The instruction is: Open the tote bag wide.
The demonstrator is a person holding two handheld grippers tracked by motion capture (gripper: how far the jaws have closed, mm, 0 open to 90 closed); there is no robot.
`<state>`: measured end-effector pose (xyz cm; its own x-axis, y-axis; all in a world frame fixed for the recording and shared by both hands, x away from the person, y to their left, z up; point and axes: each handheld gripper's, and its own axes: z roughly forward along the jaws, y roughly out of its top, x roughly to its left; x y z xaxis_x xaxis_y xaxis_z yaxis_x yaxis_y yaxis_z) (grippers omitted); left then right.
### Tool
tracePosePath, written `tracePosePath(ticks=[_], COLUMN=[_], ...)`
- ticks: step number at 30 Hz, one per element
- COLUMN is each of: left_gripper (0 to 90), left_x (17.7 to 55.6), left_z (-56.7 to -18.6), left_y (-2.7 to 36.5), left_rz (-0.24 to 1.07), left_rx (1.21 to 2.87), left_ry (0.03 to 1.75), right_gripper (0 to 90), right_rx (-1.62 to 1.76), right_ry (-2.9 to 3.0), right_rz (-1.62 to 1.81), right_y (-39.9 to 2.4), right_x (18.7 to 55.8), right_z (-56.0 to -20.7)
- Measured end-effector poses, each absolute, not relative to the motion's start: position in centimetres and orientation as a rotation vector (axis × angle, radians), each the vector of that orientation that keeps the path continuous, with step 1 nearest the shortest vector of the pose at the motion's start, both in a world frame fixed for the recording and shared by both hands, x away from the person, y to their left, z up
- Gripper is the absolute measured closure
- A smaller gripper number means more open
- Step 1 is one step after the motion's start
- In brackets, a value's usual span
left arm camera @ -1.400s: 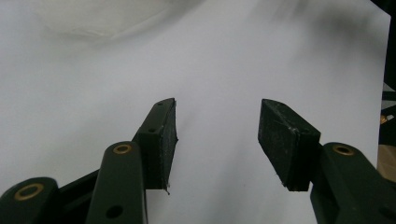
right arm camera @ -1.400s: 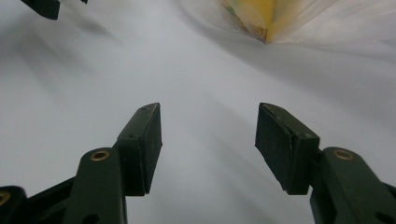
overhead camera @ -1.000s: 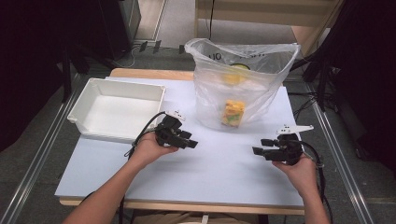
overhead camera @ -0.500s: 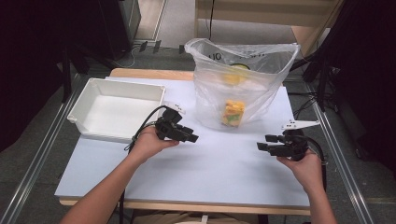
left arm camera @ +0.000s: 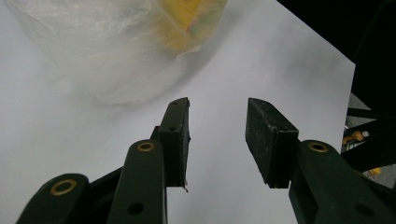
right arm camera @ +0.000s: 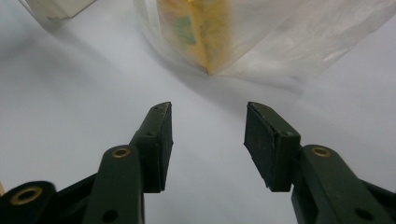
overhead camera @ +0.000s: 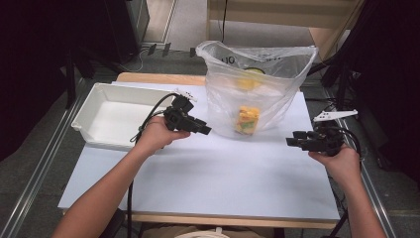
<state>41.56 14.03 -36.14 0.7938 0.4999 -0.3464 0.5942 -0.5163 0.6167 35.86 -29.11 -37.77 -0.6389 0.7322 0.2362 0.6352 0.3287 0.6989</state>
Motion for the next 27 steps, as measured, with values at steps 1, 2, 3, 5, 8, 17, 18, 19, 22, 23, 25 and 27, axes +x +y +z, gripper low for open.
tracePosePath(ticks=[1, 2, 3, 5, 8, 17, 18, 19, 22, 23, 25, 27], left_gripper=[60.8, 60.9, 60.9, 61.4, 62.6, 64.8, 64.4, 64.6, 64.6, 64.7, 64.6, 65.0], left_x=[41.7, 41.9, 42.1, 42.4, 42.8, 43.7, 43.8, 44.2, 44.5, 44.5, 44.7, 44.9], left_z=[-35.9, -35.7, -35.4, -34.9, -34.3, -32.1, -31.7, -30.9, -30.1, -29.8, -29.1, -28.6], left_y=[14.1, 14.0, 14.0, 13.8, 13.5, 12.3, 12.2, 12.0, 11.8, 11.7, 11.5, 11.3], left_rz=[-0.16, -0.154, -0.149, -0.142, -0.131, -0.101, -0.108, -0.098, -0.092, -0.09, -0.08, -0.073], left_rx=[2.221, 2.218, 2.222, 2.224, 2.24, 2.27, 2.266, 2.267, 2.262, 2.262, 2.261, 2.261], left_ry=[0.805, 0.807, 0.803, 0.803, 0.798, 0.79, 0.79, 0.781, 0.773, 0.77, 0.767, 0.766], right_gripper=[55.9, 57.4, 57.4, 61.3, 66.2, 83.5, 86.7, 87.8, 89.4, 90.0, 90.0, 90.0], right_rx=[1.278, 1.279, 1.279, 1.306, 1.318, 1.324, 1.315, 1.315, 1.308, 1.298, 1.296, 1.295], right_ry=[2.459, 2.463, 2.463, 2.481, 2.498, 2.549, 2.554, 2.556, 2.564, 2.562, 2.567, 2.572], right_rz=[1.209, 1.216, 1.216, 1.21, 1.188, 1.124, 1.124, 1.122, 1.109, 1.102, 1.095, 1.089], right_y=[-29.2, -29.2, -29.2, -29.3, -29.3, -28.8, -28.7, -28.6, -28.3, -28.2, -28.1, -27.9], right_x=[36.0, 36.2, 36.2, 36.6, 37.1, 38.2, 38.4, 38.4, 38.7, 38.8, 39.0, 39.1], right_z=[-37.5, -37.1, -37.1, -36.5, -35.5, -33.1, -32.7, -32.4, -31.9, -31.7, -31.4, -31.1])
